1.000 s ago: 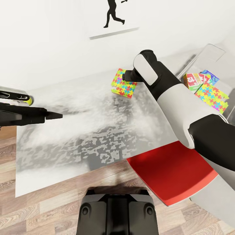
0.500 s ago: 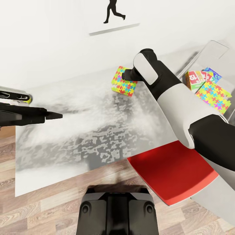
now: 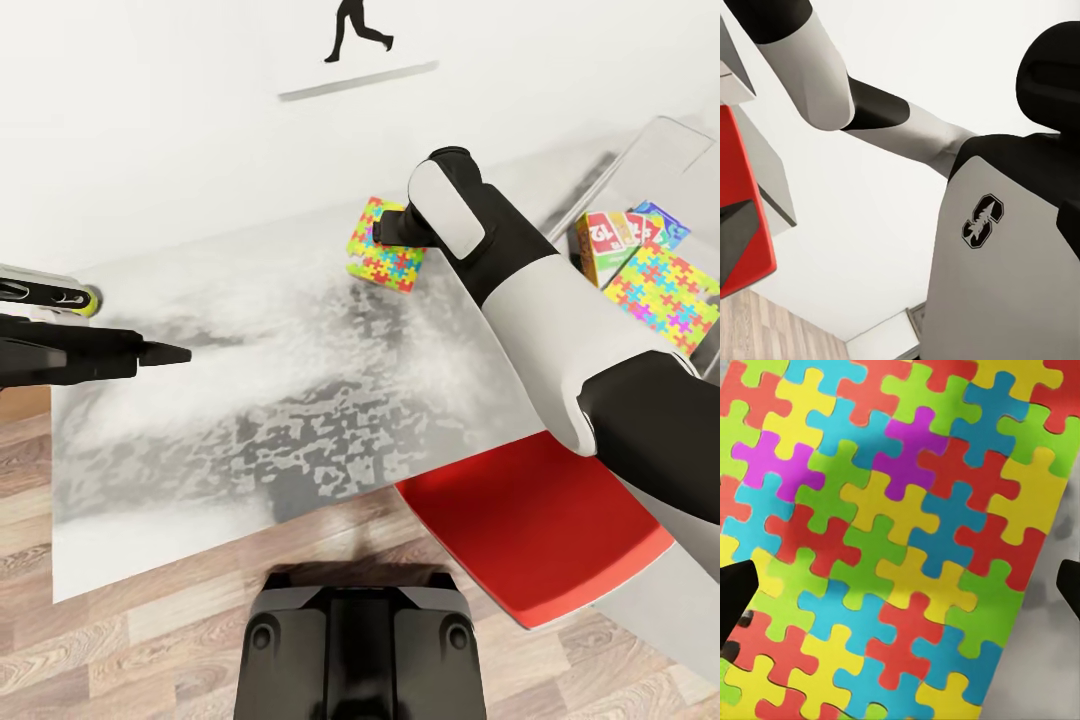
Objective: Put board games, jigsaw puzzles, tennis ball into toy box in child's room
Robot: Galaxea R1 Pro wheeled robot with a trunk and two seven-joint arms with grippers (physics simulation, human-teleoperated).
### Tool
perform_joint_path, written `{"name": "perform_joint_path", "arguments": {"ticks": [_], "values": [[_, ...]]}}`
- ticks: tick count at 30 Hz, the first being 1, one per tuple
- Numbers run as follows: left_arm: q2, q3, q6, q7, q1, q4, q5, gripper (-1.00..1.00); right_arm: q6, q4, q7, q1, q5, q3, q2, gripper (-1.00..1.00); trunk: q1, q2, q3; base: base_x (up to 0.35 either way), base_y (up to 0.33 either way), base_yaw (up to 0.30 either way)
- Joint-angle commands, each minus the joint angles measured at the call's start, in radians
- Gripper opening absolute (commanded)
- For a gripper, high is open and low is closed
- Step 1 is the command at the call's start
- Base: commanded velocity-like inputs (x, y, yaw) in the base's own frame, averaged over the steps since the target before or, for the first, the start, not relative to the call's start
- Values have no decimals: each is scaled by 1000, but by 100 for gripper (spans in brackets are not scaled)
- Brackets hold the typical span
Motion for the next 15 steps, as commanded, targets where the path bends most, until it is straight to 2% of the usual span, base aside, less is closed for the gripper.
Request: {"name": "perform_joint_path", "arguments": {"ticks": [1, 15], "values": [[2, -3, 11, -5, -1, 0, 1, 100, 1, 0, -10, -1, -9, 2, 0, 100, 1, -2, -2, 0, 14, -27], [2, -3, 11, -5, -1, 0, 1, 100, 0, 0, -9, -1, -9, 2, 0, 100, 1, -2, -19, 0, 3, -59]]}}
